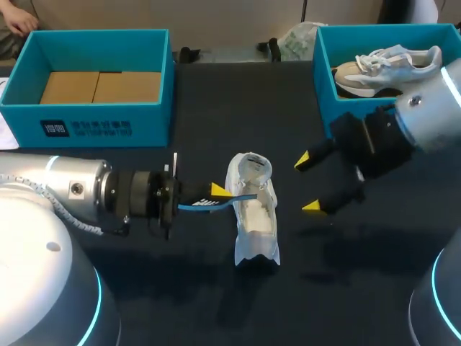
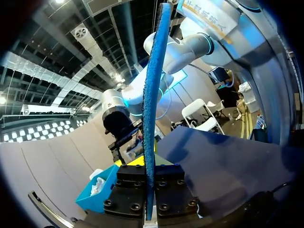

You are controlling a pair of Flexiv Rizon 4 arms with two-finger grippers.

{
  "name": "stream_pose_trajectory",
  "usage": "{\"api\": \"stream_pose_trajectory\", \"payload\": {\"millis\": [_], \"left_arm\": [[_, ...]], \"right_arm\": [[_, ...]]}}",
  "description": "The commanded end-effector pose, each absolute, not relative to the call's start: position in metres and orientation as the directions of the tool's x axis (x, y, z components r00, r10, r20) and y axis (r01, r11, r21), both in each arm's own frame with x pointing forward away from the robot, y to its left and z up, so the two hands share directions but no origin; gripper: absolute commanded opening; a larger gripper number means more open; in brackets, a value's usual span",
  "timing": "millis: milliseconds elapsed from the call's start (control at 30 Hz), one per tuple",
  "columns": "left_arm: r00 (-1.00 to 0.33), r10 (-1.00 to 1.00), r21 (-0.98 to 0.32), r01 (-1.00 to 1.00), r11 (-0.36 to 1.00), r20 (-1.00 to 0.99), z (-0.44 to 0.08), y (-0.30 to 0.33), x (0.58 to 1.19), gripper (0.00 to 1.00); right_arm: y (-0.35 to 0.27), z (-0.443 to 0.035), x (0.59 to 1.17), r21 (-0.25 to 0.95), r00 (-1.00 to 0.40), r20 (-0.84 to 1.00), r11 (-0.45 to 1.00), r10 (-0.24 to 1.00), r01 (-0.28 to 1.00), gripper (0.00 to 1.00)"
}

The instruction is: Take the shoe out of the shoebox, open the shoe tongue, remove and reinsert the insole, then place the shoe into the shoebox

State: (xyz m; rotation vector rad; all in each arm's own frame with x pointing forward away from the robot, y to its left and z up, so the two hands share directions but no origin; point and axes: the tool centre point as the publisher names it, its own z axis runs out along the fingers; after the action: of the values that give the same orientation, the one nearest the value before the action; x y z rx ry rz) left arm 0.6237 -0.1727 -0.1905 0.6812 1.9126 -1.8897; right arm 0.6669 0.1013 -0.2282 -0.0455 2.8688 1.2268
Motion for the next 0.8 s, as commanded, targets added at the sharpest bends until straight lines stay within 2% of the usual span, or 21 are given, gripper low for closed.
{"api": "stream_pose_trajectory", "payload": {"millis": [33,333,500,800], "left_arm": [[-0.813,0.067,-0.815,0.579,-0.013,-0.578,-0.197,-0.169,0.619,0.00],[-0.823,0.059,-0.825,0.564,-0.023,-0.564,-0.211,-0.170,0.619,0.00],[-0.829,0.066,-0.832,0.555,-0.019,-0.555,-0.218,-0.172,0.619,0.00],[-0.824,0.058,-0.826,0.564,-0.016,-0.563,-0.225,-0.173,0.620,0.00]], "right_arm": [[0.110,-0.241,0.660,0.731,-0.997,-0.074,0.680,-0.005,-0.058,1.00],[0.129,-0.261,0.660,0.735,-0.995,-0.098,0.672,-0.030,-0.093,1.00],[0.139,-0.281,0.660,0.710,-0.997,-0.044,0.700,-0.069,-0.080,1.00],[0.139,-0.281,0.660,0.710,-0.997,-0.044,0.700,-0.069,-0.080,1.00]]}}
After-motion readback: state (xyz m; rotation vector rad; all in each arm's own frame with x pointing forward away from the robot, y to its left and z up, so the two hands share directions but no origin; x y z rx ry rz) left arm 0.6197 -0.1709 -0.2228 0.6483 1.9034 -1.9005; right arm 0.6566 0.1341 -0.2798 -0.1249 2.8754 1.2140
